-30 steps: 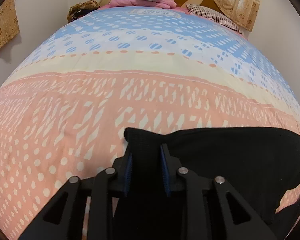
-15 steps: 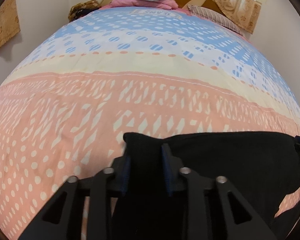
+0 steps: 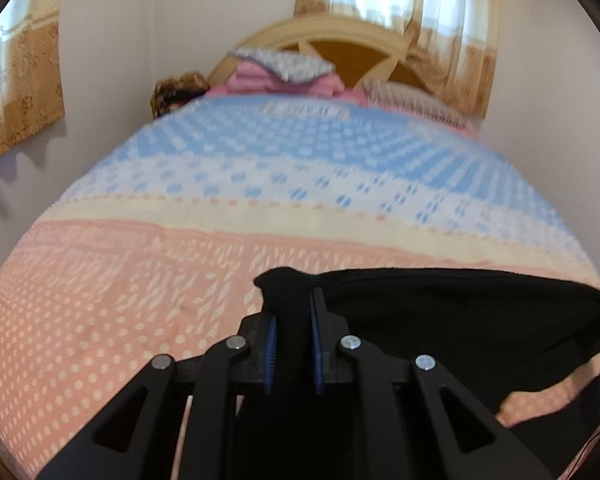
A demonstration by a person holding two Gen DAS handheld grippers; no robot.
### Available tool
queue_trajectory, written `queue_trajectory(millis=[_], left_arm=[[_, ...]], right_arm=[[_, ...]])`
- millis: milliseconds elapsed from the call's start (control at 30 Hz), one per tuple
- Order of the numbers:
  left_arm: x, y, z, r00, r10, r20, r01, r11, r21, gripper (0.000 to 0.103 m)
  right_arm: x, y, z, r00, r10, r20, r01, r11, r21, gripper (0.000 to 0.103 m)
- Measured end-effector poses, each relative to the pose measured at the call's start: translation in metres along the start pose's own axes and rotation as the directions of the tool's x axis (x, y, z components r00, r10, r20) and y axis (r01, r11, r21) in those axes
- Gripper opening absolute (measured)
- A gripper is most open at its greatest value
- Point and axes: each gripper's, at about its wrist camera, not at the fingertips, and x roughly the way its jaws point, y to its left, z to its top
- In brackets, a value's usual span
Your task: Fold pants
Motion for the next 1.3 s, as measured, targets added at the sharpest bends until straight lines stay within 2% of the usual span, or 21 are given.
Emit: queue_trajectory(millis=[133, 267, 367, 433, 500, 533, 600, 700, 767, 833, 933, 1000, 1067, 1133, 1233, 1300], left_arm=[[-0.039, 0.005, -0.016, 0.996, -0.005, 0.087, 0.004, 1.000, 0.015, 0.016], [-0.071, 0.019, -0.052, 0.986, -0.052, 0.156, 0.052, 0.999, 0.008, 0.020], [-0.081, 0.033, -0.086, 0.984, -0.078, 0.160, 0.079, 0.997, 0.002, 0.025], [-0.080, 0.039, -0.111, 0.989, -0.077, 0.129, 0.078, 0.997, 0.002, 0.028], [-0.078, 0.040, -0.131, 0.994, -0.055, 0.095, 0.054, 0.999, 0.005, 0.030], [-0.072, 0.041, -0.141, 0.996, -0.036, 0.080, 0.035, 0.999, 0.022, 0.033], [-0.058, 0.036, -0.144, 0.998, 0.047, 0.039, -0.050, 0.996, 0.072, 0.043], [-0.055, 0.038, -0.154, 0.997, 0.083, 0.005, -0.083, 0.990, 0.114, 0.054], [-0.060, 0.048, -0.164, 0.994, 0.109, -0.019, -0.106, 0.987, 0.117, 0.067], [-0.064, 0.062, -0.170, 0.982, 0.185, -0.039, -0.180, 0.979, 0.098, 0.070], [-0.075, 0.088, -0.176, 0.967, 0.249, -0.058, -0.250, 0.968, 0.000, 0.070], [-0.083, 0.100, -0.172, 0.955, 0.292, -0.051, -0.294, 0.954, -0.062, 0.070], [-0.088, 0.100, -0.163, 0.953, 0.301, -0.027, -0.303, 0.948, -0.098, 0.070], [-0.091, 0.090, -0.149, 0.962, 0.273, 0.016, -0.269, 0.956, -0.116, 0.070], [-0.089, 0.058, -0.120, 0.978, 0.189, 0.089, -0.179, 0.978, -0.107, 0.070], [-0.088, 0.036, -0.110, 0.979, 0.159, 0.124, -0.149, 0.985, -0.088, 0.070]], right_arm=[[-0.038, 0.022, -0.023, 0.998, -0.018, 0.066, 0.018, 1.000, 0.002, 0.007], [-0.072, 0.042, -0.061, 0.992, -0.039, 0.116, 0.039, 0.999, 0.002, 0.007], [-0.085, 0.063, -0.099, 0.991, -0.063, 0.118, 0.066, 0.997, -0.026, 0.007], [-0.085, 0.076, -0.124, 0.990, -0.090, 0.105, 0.097, 0.994, -0.056, 0.007], [-0.080, 0.084, -0.147, 0.992, -0.100, 0.077, 0.105, 0.993, -0.059, 0.007], [-0.075, 0.087, -0.158, 0.994, -0.094, 0.061, 0.097, 0.994, -0.048, 0.007], [-0.064, 0.093, -0.177, 0.995, -0.096, 0.036, 0.098, 0.994, -0.039, 0.007], [-0.053, 0.096, -0.197, 0.994, -0.105, 0.013, 0.105, 0.994, -0.040, 0.007], [-0.051, 0.096, -0.204, 0.997, -0.075, 0.003, 0.075, 0.997, -0.026, 0.007], [-0.050, 0.098, -0.211, 0.999, -0.033, -0.028, 0.033, 0.999, -0.029, 0.007], [-0.052, 0.101, -0.212, 0.999, -0.001, -0.047, -0.002, 0.998, -0.057, 0.008], [-0.063, 0.104, -0.205, 0.999, 0.047, -0.009, -0.048, 0.997, -0.053, 0.008], [-0.073, 0.104, -0.187, 0.994, 0.094, 0.052, -0.092, 0.995, -0.046, 0.008], [-0.071, 0.107, -0.162, 0.989, 0.111, 0.096, -0.108, 0.993, -0.042, 0.008], [-0.047, 0.116, -0.130, 0.982, 0.135, 0.132, -0.133, 0.991, -0.023, 0.008], [-0.025, 0.125, -0.114, 0.976, 0.168, 0.137, -0.171, 0.985, 0.008, 0.008]])
